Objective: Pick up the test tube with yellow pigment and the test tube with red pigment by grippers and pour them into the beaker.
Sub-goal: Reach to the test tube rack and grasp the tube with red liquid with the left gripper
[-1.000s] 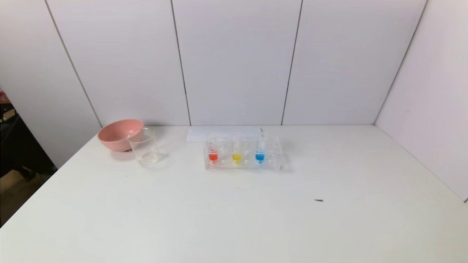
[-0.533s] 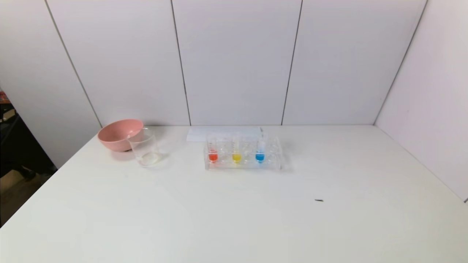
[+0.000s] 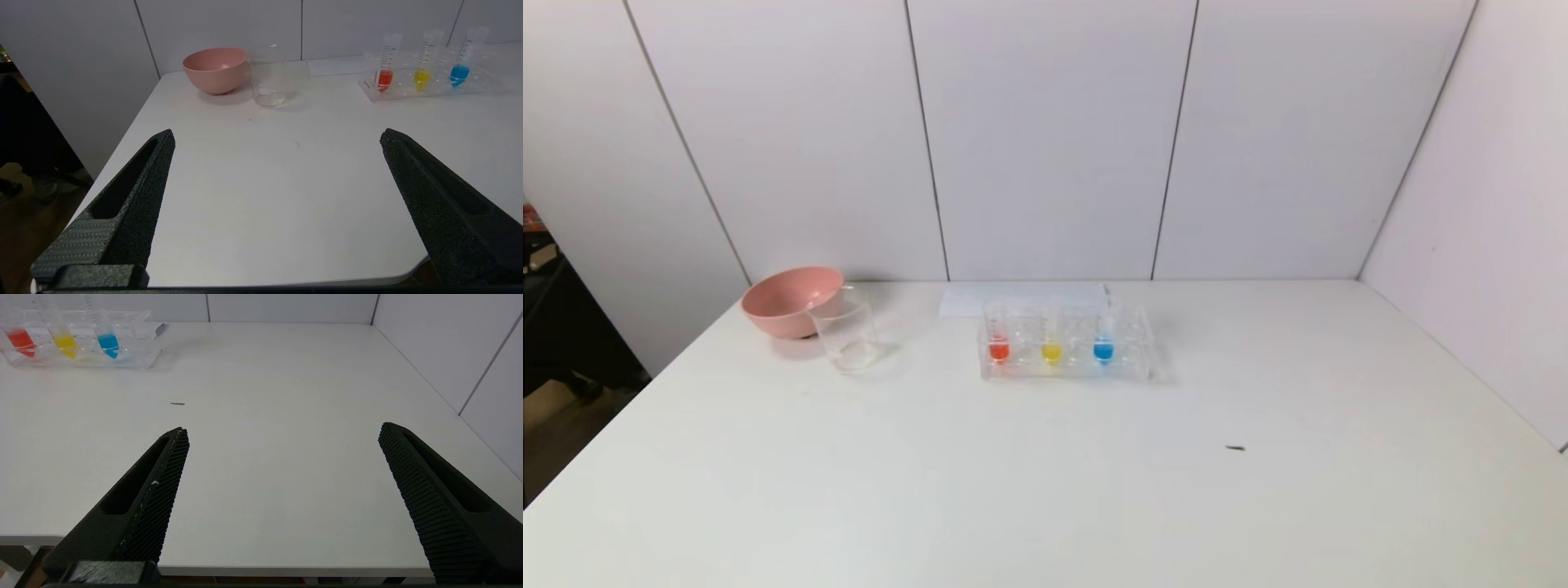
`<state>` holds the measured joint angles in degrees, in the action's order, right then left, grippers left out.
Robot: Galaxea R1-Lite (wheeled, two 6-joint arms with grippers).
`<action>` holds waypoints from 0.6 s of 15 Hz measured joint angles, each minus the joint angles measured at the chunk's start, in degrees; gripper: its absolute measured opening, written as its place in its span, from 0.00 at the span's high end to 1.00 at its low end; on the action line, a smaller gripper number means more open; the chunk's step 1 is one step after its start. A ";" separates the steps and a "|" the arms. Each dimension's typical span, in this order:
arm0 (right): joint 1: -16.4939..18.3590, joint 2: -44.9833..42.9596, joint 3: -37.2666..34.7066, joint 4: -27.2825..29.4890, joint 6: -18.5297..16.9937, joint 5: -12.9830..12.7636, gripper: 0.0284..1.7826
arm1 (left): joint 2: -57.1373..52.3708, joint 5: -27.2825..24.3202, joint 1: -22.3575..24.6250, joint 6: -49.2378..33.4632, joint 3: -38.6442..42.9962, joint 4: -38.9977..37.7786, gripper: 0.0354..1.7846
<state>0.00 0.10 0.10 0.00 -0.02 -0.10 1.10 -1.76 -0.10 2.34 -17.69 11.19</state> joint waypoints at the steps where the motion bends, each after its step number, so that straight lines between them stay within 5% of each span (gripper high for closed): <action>1: 0.00 0.00 0.00 0.00 0.00 0.00 0.05 | 0.99 0.00 0.00 0.30 -2.04 0.85 0.01; 9: 0.00 0.00 0.00 0.00 0.02 0.00 0.05 | 9.03 0.09 0.00 0.88 -11.39 0.90 0.01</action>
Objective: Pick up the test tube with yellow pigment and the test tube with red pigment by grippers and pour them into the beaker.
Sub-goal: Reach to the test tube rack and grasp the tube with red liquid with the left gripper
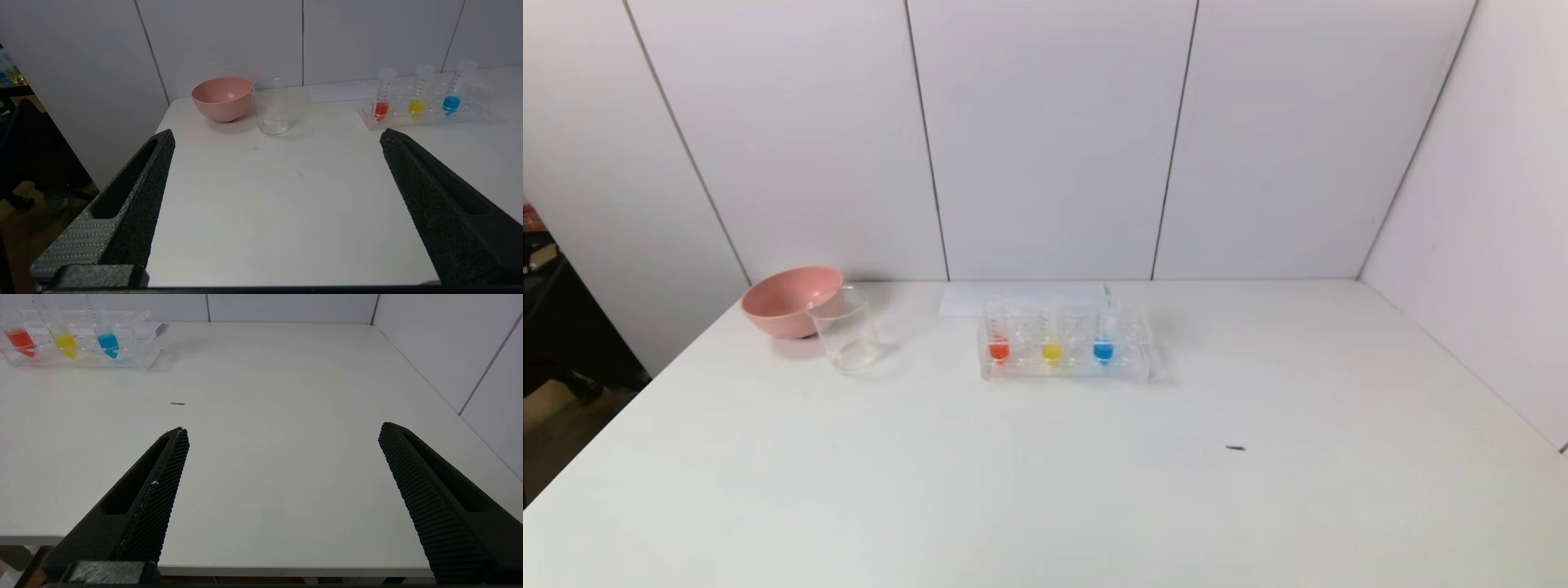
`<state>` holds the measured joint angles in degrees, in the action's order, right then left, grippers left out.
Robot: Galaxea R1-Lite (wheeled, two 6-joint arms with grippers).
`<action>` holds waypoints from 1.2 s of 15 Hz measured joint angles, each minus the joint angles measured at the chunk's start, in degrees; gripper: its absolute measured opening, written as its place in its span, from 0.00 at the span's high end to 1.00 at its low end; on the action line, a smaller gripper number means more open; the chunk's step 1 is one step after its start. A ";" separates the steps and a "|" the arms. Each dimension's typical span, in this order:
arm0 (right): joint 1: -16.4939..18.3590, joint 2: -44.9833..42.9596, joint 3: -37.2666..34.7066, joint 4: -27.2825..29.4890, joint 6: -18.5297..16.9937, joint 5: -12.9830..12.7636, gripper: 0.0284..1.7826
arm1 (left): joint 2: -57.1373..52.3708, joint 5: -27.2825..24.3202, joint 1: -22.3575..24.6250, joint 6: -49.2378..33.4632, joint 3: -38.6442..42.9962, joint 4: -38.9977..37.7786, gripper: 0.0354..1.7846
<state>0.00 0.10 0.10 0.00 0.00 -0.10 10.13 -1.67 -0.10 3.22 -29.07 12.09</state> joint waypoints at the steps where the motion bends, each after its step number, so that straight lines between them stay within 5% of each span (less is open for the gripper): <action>1: 0.00 0.00 0.00 0.00 -0.02 0.00 0.05 | 0.76 0.00 0.00 0.13 -0.61 -0.05 0.01; 18: 0.00 0.00 -0.02 0.00 -0.02 0.00 0.05 | 15.73 -0.61 -0.94 1.62 -7.74 -4.44 0.01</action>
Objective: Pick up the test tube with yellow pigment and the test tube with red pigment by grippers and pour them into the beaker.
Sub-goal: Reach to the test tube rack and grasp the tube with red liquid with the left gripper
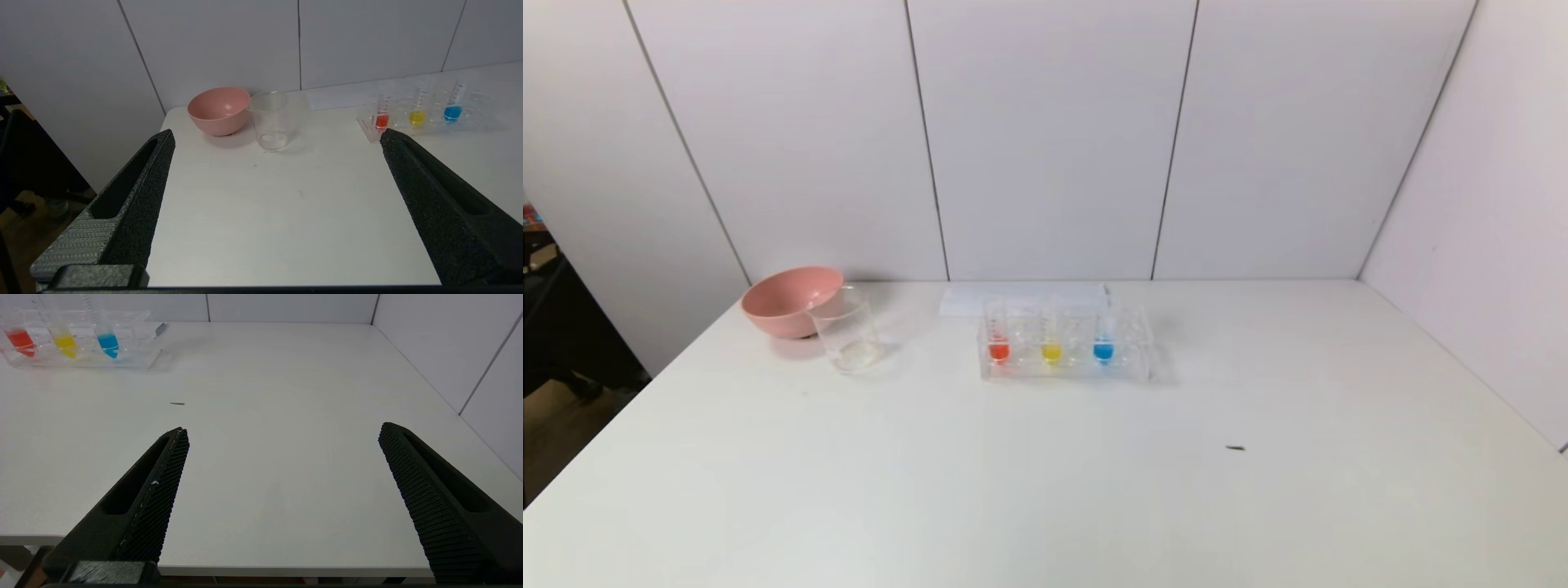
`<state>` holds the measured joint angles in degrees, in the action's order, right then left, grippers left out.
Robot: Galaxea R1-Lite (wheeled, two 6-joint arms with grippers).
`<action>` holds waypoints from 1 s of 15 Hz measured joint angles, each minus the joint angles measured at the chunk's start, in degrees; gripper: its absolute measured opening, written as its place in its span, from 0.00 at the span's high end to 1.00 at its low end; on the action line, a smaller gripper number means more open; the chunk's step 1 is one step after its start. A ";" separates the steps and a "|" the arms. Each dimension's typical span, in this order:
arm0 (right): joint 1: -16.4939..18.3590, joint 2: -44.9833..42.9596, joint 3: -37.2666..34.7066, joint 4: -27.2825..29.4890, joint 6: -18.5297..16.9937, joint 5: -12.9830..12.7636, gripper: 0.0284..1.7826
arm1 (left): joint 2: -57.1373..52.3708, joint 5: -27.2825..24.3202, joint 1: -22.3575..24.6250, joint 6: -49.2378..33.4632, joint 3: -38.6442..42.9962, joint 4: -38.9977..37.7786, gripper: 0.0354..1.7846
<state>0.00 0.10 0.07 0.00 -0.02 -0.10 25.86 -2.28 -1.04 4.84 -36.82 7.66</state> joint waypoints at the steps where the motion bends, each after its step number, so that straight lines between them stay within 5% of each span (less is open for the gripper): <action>1: 0.00 0.00 0.00 0.00 0.00 0.00 0.05 | 1.65 0.02 -0.01 -0.05 0.00 -1.46 0.01; 15: 0.00 0.00 0.02 0.00 0.00 0.00 0.05 | 30.09 -0.50 -3.73 -1.90 -4.58 -21.38 0.01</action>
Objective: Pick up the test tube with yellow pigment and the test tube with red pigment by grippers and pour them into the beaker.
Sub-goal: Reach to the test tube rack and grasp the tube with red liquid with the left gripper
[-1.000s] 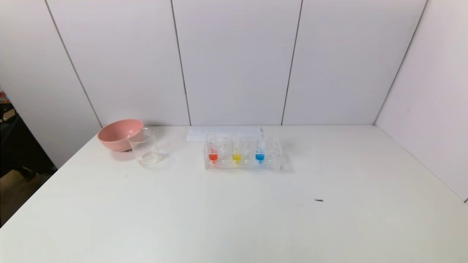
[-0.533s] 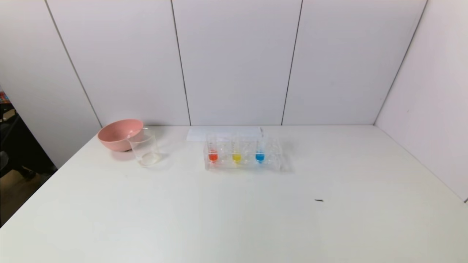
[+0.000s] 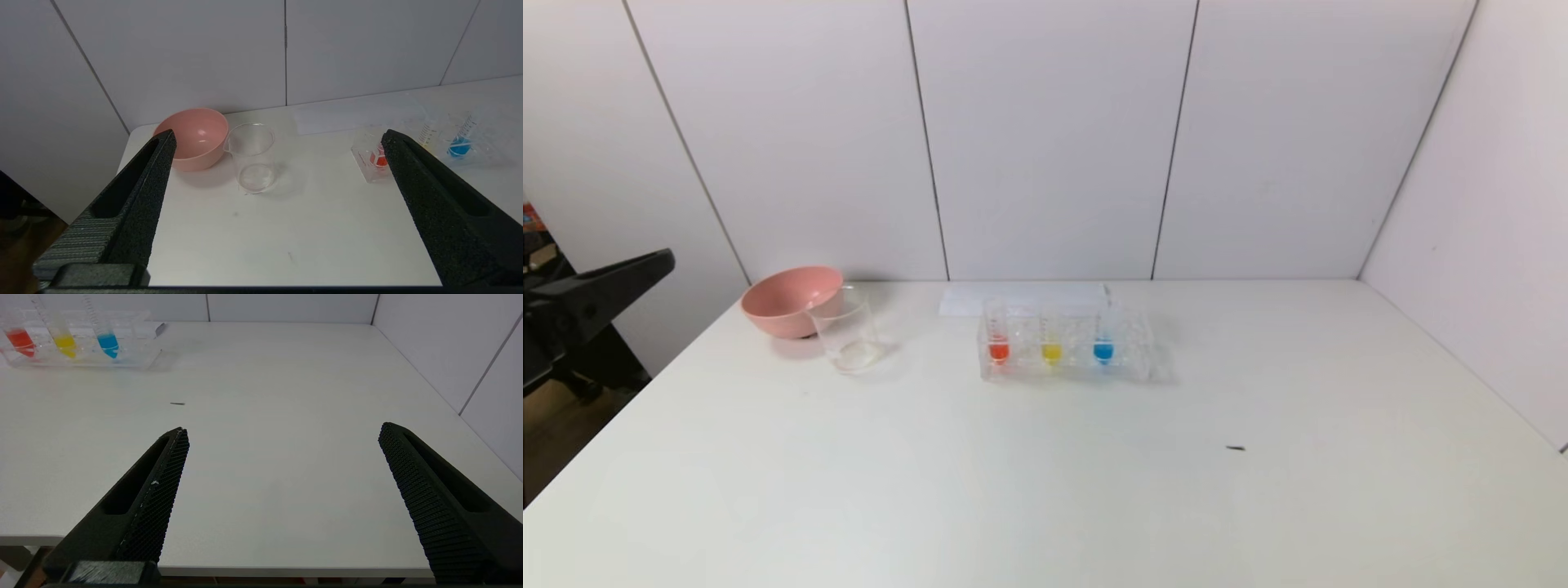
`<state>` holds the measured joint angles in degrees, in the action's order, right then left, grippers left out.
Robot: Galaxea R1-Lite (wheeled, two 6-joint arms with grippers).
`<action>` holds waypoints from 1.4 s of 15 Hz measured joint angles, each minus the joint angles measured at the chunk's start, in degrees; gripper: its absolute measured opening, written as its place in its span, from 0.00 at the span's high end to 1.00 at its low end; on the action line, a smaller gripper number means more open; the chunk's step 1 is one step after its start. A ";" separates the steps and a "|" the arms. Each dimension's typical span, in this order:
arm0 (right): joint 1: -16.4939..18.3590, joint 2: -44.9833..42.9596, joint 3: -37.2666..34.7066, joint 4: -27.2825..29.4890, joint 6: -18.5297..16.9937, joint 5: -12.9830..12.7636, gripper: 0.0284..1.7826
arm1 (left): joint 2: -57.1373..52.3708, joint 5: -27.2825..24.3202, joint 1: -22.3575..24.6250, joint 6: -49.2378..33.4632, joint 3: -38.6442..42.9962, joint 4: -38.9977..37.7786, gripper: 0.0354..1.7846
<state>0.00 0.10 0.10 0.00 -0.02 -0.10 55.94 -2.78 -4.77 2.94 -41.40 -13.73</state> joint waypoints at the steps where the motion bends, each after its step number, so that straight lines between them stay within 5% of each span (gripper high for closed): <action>1: 0.00 0.00 0.00 0.00 0.00 0.00 0.05 | 2.13 -0.16 -0.44 -0.24 -0.50 -1.29 0.01; 21: 0.00 0.00 0.00 0.00 0.00 0.00 0.05 | 28.67 -6.92 -7.17 -2.99 2.13 -23.20 0.01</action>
<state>0.00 0.10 0.10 0.00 -0.02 -0.10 84.61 -9.70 -11.93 -0.05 -39.27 -36.93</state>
